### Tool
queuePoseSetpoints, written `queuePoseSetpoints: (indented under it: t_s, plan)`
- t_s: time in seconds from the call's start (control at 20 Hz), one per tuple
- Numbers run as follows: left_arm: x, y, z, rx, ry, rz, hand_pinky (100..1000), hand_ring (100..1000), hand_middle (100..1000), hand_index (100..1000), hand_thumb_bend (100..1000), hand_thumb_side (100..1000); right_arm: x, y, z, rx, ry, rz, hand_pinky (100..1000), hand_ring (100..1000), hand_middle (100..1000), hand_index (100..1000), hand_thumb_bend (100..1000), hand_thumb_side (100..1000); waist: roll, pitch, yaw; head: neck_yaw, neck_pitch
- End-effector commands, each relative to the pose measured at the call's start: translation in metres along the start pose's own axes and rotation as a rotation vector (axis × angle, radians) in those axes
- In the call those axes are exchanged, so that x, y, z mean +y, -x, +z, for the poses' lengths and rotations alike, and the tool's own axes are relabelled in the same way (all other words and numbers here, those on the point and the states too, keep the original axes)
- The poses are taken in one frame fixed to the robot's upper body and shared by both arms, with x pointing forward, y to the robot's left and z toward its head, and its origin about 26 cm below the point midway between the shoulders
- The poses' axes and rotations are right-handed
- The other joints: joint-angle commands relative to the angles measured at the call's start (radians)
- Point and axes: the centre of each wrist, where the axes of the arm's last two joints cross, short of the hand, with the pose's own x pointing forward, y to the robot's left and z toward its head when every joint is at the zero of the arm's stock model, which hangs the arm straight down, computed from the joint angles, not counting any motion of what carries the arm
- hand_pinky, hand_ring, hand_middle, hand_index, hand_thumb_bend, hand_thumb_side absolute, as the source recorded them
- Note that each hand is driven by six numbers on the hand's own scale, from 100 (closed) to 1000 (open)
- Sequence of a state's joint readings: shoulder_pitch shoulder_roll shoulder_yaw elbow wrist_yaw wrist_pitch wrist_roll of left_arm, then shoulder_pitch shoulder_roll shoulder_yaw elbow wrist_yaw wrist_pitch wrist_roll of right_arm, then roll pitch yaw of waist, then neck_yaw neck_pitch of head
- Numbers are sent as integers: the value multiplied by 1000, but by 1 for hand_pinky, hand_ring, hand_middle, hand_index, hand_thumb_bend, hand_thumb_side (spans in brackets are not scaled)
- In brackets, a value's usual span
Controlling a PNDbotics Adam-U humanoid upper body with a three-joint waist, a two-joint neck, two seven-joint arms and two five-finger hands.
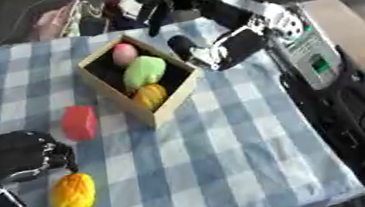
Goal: Pick up objects on the table and place them in the box.
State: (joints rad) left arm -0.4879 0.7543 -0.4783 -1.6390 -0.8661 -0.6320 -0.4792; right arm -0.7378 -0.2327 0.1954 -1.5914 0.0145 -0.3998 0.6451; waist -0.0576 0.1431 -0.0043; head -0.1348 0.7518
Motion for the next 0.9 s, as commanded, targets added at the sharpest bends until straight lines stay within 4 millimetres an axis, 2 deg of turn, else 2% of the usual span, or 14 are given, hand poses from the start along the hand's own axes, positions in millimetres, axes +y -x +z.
queuePoseSetpoints:
  t_s: [0.05, 0.2, 0.45, 0.9]
  plan:
    - [1, 7, 7, -184, 209, -161, 669, 561, 561, 685, 516, 483, -6, -5, -2, -16, 7, 15, 771, 660, 730, 901, 100, 337, 17, -11, -1, -3, 3]
    - [-3, 9, 6, -171, 151, -152, 637, 521, 518, 643, 479, 468, -6, -4, -2, -15, 6, 14, 770, 660, 729, 900, 100, 342, 16, -10, -1, -4, 3]
    - [-3, 14, 11, -141, 31, -138, 590, 464, 455, 571, 367, 402, -6, -4, -1, -11, 10, 14, 770, 659, 727, 896, 100, 344, 16, -10, -2, -8, 4]
    - [44, 28, 32, -81, -193, -174, 584, 461, 448, 566, 350, 356, -6, -4, 0, -10, 19, 8, 769, 657, 725, 891, 100, 352, 17, -13, -5, -9, 8]
